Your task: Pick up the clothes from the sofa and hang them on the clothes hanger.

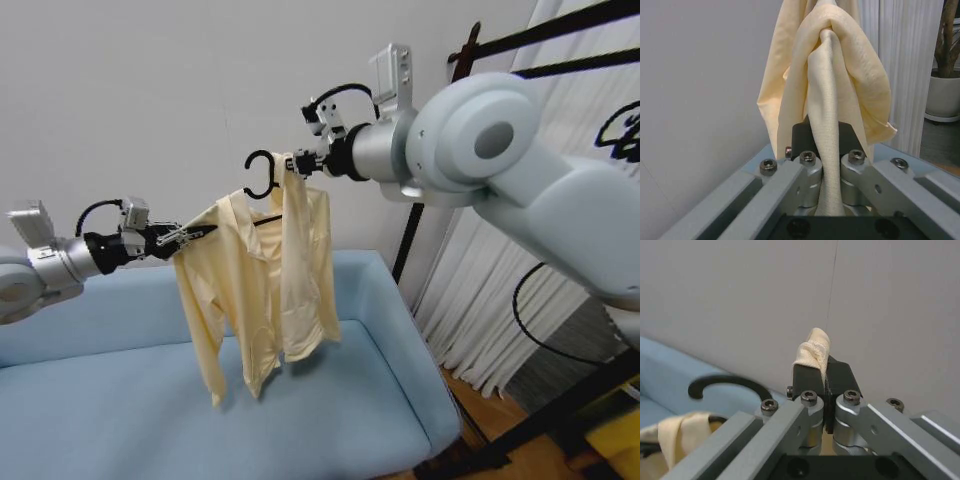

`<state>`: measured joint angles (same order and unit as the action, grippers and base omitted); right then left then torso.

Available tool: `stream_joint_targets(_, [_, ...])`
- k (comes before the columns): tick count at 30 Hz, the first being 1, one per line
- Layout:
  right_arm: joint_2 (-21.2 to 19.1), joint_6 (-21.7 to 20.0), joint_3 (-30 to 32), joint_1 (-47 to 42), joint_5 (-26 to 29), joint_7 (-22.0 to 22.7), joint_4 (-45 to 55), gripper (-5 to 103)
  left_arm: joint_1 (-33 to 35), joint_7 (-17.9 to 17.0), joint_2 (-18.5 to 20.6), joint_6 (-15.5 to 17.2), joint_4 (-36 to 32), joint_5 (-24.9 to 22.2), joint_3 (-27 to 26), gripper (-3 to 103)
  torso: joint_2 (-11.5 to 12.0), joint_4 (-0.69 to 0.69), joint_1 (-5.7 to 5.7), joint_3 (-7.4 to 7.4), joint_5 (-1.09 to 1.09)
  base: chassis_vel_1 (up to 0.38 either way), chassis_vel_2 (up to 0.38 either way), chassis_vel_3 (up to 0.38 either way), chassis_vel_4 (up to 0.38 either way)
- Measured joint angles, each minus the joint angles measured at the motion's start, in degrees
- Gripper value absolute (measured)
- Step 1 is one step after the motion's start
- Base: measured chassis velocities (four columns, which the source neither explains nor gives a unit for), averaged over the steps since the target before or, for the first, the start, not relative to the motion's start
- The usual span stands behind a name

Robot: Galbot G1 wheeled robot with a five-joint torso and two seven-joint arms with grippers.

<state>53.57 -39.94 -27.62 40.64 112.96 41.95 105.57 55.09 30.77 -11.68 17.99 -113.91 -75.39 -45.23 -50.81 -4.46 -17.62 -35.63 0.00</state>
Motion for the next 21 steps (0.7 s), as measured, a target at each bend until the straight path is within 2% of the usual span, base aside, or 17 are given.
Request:
stream_joint_targets(5, [1.45,0.54,1.12,1.28,-0.28,0.34,-2.11,0,0.24,-0.23,-0.68,-0.08,0.08,0.37,0.46,2,-0.01,0.0,0.0,0.01,-0.01,0.0,0.0,0.0,0.0])
stream_joint_targets(10, [1.0,1.09,0.98,-0.41,0.48,1.39,1.3,0,0.19,-0.87,-1.03,-0.12,0.29,0.51,0.77,2,-0.01,-0.01,0.0,0.0,0.0,0.0,0.0,0.0,0.0])
stream_joint_targets(13, [0.48,1.62,0.73,-3.27,2.19,3.14,5.52,0,0.07,-1.66,-1.05,-0.28,0.58,0.48,0.91,2,-0.01,-0.01,0.0,0.0,0.0,0.0,0.0,0.0,0.0])
stream_joint_targets(21, [-0.2,1.95,0.58,-9.04,2.13,3.87,7.31,0,-0.14,-2.13,-0.98,-0.87,1.03,-0.42,0.73,2,-0.01,-0.01,0.0,0.0,0.01,0.0,0.0,0.0,0.0])
